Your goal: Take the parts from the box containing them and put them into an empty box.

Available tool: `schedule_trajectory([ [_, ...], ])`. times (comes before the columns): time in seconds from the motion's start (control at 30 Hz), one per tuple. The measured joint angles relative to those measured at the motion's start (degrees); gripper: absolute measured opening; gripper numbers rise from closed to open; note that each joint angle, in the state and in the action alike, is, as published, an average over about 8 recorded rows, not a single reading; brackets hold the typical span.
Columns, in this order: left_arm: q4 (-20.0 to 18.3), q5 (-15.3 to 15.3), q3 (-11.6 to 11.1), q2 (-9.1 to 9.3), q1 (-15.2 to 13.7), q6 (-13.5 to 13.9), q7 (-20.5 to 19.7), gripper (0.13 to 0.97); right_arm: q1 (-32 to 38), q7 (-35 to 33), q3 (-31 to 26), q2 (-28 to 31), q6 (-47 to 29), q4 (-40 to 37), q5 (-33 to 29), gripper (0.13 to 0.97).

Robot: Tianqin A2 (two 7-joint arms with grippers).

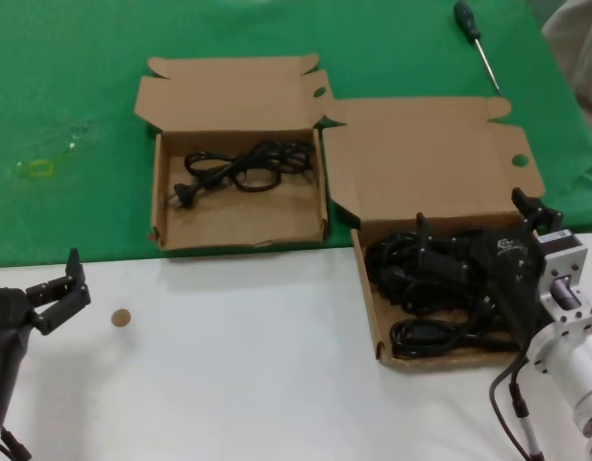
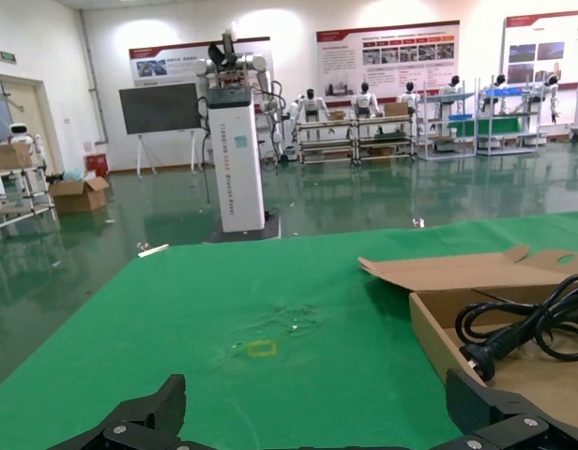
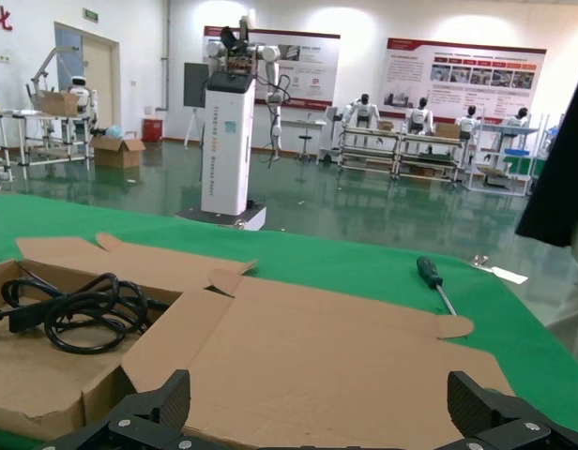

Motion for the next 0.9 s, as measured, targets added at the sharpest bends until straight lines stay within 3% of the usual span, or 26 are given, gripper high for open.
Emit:
schedule_trajectory([
  [0.9, 0.00, 0.00, 0.00, 0.00, 0.00, 0.00, 0.00, 0.966, 0.00, 0.00, 0.00, 0.00, 0.00, 0.00, 0.00, 0.966],
])
